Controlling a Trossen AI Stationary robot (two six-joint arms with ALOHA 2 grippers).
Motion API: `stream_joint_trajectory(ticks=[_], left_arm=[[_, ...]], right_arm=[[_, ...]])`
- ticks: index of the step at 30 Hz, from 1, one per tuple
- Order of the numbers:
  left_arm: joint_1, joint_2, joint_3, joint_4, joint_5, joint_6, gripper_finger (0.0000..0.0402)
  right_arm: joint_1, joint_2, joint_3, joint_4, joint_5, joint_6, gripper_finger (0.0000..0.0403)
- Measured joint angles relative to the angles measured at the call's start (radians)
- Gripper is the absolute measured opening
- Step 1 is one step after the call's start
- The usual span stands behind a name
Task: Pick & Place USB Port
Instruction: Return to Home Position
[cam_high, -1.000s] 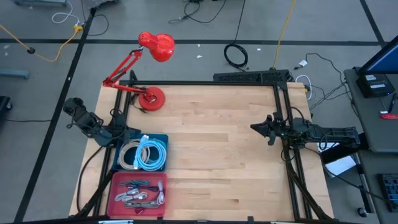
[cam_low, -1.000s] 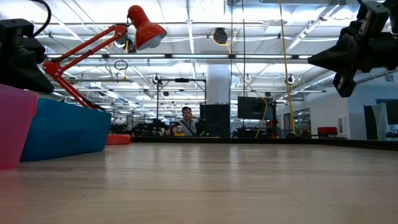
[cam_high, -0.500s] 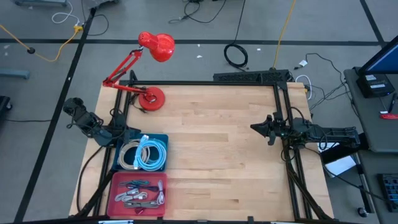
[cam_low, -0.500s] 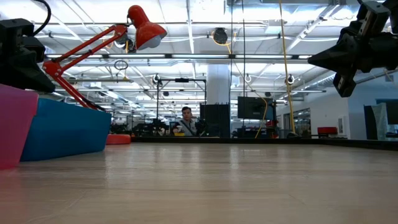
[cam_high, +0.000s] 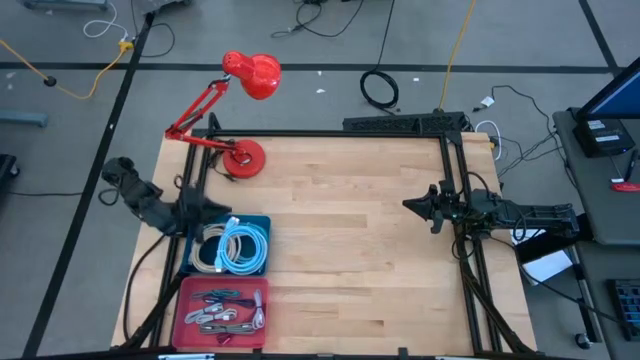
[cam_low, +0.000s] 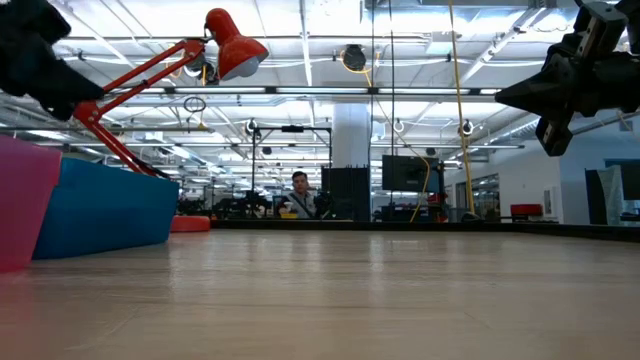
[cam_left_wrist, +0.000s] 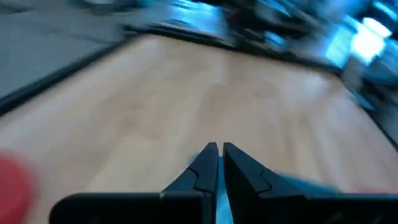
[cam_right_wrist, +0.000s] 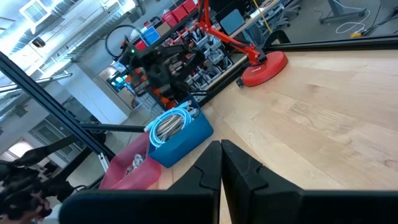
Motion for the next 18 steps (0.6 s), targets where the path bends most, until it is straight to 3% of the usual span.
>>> stream_joint_trajectory(ticks=[3,7,10,18], left_arm=[[-0.001,0.000,-0.046,0.167,0.156,0.199,0.0026],[0.000,0.000,-0.164,0.473,0.217,0.364,0.0026],[0.000,0.002,-0.265,0.679,0.234,0.401,0.0026],[-0.002,0.000,-0.285,0.746,0.328,0.430,0.0026]], right_arm=[[0.000,0.000,0.000,0.000,0.000,0.000,0.0000],[0.000,0.000,0.000,0.000,0.000,0.000,0.0000],[0.000,0.000,0.000,0.000,0.000,0.000,0.0000],[0.000,0.003,0.000,-0.004,0.000,0.000,0.0000]])
